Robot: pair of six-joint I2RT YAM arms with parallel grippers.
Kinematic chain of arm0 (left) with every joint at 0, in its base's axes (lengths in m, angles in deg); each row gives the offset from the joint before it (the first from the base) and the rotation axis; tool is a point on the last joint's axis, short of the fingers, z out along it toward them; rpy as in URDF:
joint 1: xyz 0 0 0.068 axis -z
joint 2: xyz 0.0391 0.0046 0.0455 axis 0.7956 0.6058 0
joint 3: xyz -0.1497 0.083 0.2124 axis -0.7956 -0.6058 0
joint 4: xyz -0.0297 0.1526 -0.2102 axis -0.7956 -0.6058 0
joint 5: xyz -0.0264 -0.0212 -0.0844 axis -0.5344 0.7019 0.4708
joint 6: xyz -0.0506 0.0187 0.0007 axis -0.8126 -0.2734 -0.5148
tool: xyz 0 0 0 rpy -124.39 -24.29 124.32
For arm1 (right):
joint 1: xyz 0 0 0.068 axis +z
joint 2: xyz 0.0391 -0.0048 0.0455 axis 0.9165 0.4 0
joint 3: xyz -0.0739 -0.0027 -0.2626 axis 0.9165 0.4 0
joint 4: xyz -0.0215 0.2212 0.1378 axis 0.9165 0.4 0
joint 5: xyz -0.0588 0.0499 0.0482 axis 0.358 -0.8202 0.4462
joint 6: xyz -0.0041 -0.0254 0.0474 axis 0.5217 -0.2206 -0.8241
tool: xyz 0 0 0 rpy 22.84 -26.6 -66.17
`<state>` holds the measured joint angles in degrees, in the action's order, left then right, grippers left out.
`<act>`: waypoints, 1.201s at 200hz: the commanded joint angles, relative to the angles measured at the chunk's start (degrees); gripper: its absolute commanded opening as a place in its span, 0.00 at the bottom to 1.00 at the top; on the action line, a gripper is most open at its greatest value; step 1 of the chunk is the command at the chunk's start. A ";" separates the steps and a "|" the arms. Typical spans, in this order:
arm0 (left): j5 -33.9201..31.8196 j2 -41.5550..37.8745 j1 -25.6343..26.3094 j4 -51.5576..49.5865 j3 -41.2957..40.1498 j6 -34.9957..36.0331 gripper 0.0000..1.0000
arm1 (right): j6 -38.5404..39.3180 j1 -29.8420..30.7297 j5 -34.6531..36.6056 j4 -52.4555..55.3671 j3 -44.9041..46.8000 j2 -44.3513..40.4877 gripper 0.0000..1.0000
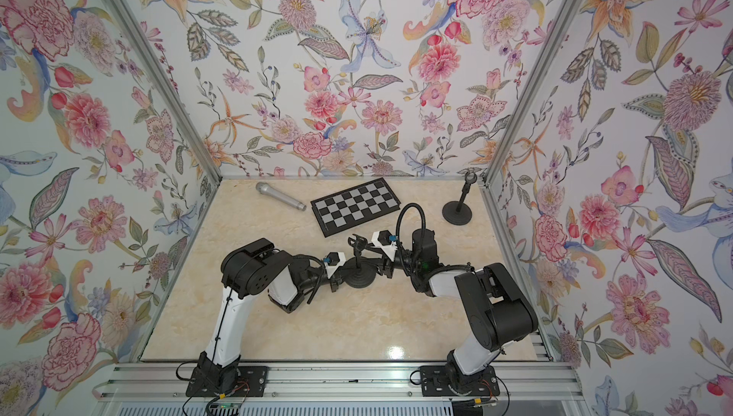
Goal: Assemble a microphone stand
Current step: Screw the microphone stand pole into the microphone stand base.
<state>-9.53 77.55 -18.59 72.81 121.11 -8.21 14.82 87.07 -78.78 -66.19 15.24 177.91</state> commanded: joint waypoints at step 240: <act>-5.55 2.64 1.00 13.20 -4.05 3.35 0.20 | -12.12 26.99 50.11 -18.67 9.96 3.69 0.32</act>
<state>-11.69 76.52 -18.41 72.79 119.60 -7.84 -2.47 114.12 -11.81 -99.61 25.81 184.45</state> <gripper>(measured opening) 0.200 0.261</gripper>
